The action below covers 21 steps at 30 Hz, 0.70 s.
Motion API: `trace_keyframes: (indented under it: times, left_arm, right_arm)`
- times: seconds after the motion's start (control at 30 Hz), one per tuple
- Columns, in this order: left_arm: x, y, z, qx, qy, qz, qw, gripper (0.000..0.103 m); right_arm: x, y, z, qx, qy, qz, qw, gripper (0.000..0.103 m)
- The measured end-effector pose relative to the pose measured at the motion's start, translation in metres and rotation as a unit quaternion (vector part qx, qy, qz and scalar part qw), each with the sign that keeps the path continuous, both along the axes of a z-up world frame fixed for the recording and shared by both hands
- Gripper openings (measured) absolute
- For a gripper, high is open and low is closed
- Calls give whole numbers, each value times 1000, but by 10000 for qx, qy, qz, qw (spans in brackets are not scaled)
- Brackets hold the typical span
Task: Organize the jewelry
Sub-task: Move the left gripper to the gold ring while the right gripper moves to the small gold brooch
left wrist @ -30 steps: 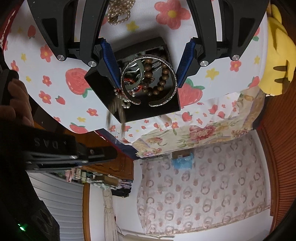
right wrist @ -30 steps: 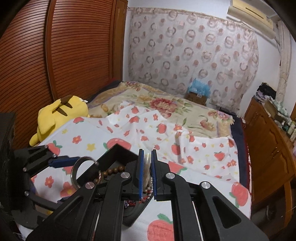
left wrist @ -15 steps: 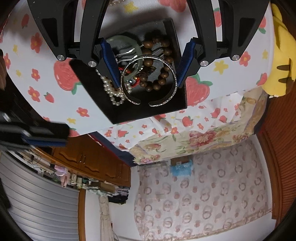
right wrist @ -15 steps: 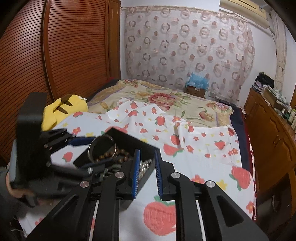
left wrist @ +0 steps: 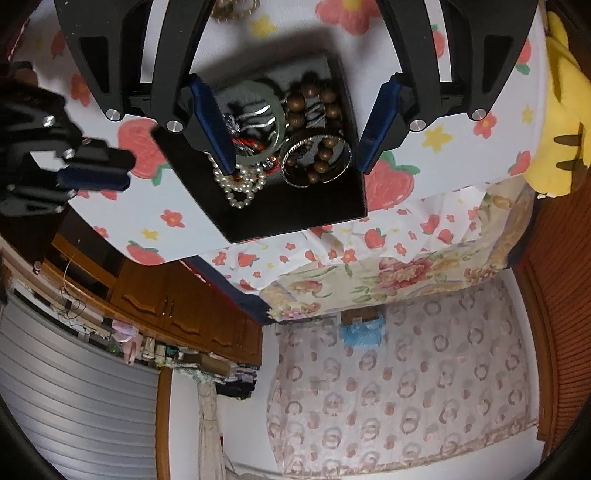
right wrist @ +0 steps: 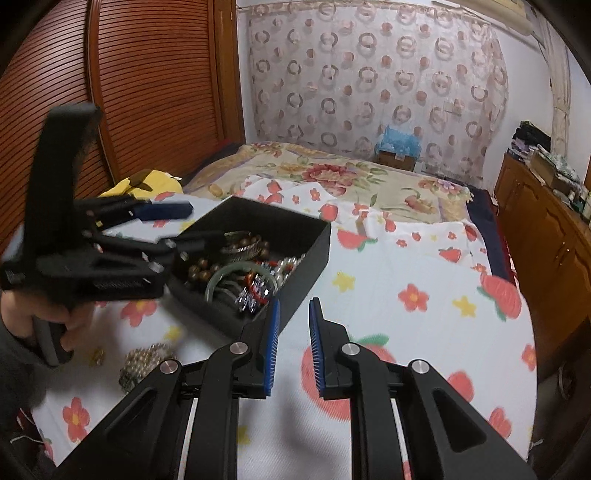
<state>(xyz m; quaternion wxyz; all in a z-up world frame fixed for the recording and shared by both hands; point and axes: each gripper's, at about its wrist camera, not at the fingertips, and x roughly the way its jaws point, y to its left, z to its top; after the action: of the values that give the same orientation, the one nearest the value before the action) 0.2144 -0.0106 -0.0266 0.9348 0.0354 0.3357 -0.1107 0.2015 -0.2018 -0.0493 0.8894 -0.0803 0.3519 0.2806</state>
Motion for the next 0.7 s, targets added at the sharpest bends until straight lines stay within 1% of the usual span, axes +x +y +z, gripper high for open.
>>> trace_keyframes:
  times: [0.13,0.23,0.27,0.5,0.53,0.6,0.7]
  left_arm:
    - [-19,8,10,32,-122,-15,9999,66]
    - [-36,16,14,98,-239,-12,9997,73]
    - [-42,18,15,107,-266,-8,9996,73]
    - [-75,34,8,103,-235,51,9997,75]
    - [-80,38,6,98,-235,70,9997,76]
    - [-90,43,1,82,-209,105,9997,77]
    - [-101,50,-5,37,-124,163,9998,77]
  right_arm:
    - [-17,3,-6,150,55,83,9998,18]
    - [-30,11,-9,180,64,191,9996,18]
    - [-32,13,-9,174,70,214,9996,18]
    - [-55,36,-20,160,241,482,9984,19]
    - [-57,39,-23,131,259,523,9982,20]
    - [-60,43,-26,89,274,572,9979,30]
    - [-65,48,-30,61,331,628,9975,30]
